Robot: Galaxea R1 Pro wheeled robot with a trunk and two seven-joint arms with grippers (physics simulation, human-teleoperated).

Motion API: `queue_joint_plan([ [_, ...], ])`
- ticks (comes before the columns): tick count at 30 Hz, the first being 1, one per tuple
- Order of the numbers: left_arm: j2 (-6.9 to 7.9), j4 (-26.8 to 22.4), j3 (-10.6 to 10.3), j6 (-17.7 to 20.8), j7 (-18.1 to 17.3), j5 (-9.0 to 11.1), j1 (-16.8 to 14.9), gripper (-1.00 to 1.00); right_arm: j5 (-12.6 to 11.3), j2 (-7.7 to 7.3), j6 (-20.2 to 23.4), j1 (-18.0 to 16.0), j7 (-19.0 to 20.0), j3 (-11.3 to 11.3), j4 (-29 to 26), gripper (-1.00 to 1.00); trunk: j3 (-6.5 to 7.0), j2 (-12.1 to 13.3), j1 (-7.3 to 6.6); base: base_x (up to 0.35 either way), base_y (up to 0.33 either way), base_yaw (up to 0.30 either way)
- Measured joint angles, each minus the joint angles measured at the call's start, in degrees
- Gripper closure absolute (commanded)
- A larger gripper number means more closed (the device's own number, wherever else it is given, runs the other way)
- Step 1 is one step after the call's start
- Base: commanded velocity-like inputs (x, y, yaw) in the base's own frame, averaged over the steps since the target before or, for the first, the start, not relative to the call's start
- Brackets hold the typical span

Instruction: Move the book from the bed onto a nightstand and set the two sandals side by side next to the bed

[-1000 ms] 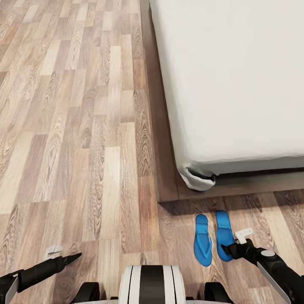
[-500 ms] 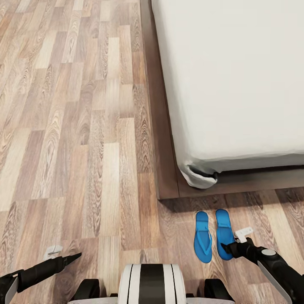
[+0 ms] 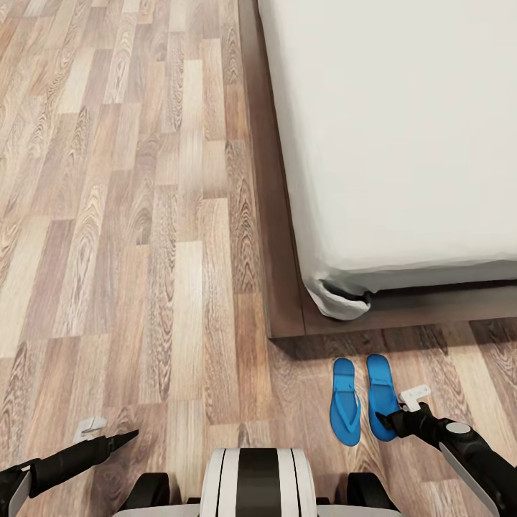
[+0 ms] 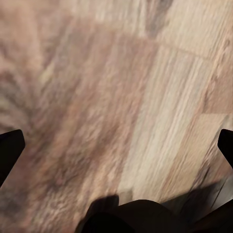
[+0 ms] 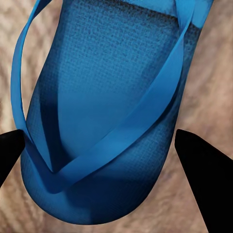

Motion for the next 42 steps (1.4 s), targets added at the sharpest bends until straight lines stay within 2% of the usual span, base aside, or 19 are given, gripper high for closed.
queue_joint_plan([
  [6,0.00,0.00,0.01,0.00,-0.03,0.00,0.00,-1.00,0.00,0.00,0.00,0.00,0.00,0.00,0.00,1.00,0.00,0.00,0.00,0.000,0.000,0.000],
  [10,-0.01,0.02,-0.02,-0.01,-0.02,-0.02,-0.02,-1.00,0.49,0.93,-0.04,-0.02,-0.84,-0.22,1.32,1.00,0.88,0.05,-0.09,0.000,0.000,0.000],
  [36,0.01,0.02,0.00,-0.01,-0.02,-0.02,-0.02,-1.00,0.47,0.93,-0.04,-0.03,-0.84,-0.21,1.34,1.00,0.89,0.05,-0.09,0.000,0.000,0.000],
  [38,-0.02,0.04,-0.01,0.01,-0.01,-0.06,-0.06,-1.00,0.70,0.97,-0.04,0.06,-0.80,-0.30,1.37,1.00,1.32,0.08,-0.13,0.000,0.000,0.000],
  [42,-0.02,0.04,0.02,-0.02,-0.01,-0.06,-0.06,-1.00,0.70,1.00,-0.04,0.08,-0.83,-0.30,1.38,1.00,1.33,0.09,-0.12,0.000,0.000,0.000],
])
